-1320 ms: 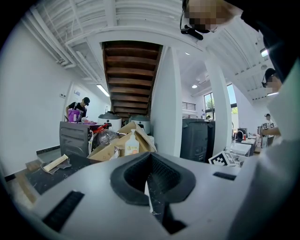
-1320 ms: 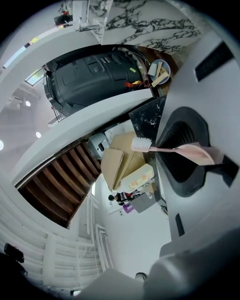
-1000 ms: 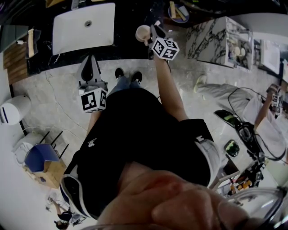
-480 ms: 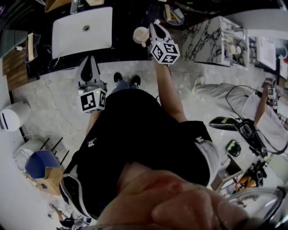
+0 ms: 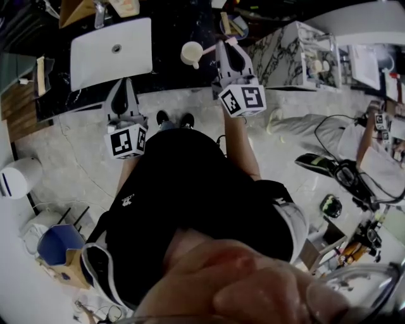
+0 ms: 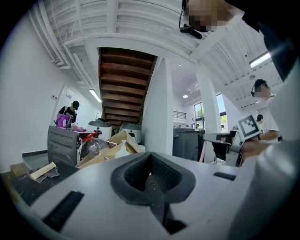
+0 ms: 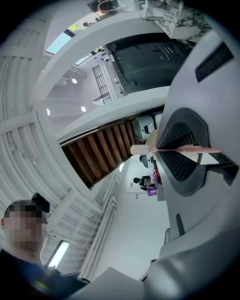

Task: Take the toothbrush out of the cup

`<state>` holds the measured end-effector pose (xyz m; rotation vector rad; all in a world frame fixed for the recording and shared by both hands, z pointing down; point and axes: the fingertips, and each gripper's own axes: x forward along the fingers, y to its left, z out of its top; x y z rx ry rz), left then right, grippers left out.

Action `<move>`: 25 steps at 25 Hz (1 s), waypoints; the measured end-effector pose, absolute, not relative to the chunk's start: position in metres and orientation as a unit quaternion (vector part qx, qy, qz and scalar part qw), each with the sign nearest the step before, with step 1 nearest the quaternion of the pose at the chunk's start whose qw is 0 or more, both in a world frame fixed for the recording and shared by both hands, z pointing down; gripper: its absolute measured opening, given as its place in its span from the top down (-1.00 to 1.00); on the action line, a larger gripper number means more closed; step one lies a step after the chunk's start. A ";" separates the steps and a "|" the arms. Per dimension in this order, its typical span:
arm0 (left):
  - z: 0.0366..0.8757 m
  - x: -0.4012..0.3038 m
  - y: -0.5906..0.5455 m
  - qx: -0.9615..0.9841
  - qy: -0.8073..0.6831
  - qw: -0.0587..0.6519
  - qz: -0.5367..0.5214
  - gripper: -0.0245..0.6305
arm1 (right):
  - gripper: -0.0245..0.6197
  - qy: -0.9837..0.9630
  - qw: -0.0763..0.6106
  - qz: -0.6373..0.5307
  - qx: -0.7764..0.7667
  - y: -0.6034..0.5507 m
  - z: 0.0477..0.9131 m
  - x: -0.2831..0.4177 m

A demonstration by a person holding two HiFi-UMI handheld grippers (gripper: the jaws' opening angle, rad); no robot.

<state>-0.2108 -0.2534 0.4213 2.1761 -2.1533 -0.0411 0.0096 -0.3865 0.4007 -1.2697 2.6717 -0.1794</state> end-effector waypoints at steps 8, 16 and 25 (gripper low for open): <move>0.406 -0.210 -0.253 0.722 -0.691 0.026 -0.032 0.91 | 0.81 0.883 0.101 -0.007 -0.458 -0.331 0.355 0.037; 0.398 -0.211 -0.244 0.721 -0.692 0.026 -0.040 0.91 | 0.81 0.863 0.093 0.024 -0.496 -0.309 0.350 0.057; 0.390 -0.208 -0.243 0.726 -0.687 0.012 -0.035 0.91 | 0.81 0.859 0.091 0.022 -0.504 -0.309 0.357 0.064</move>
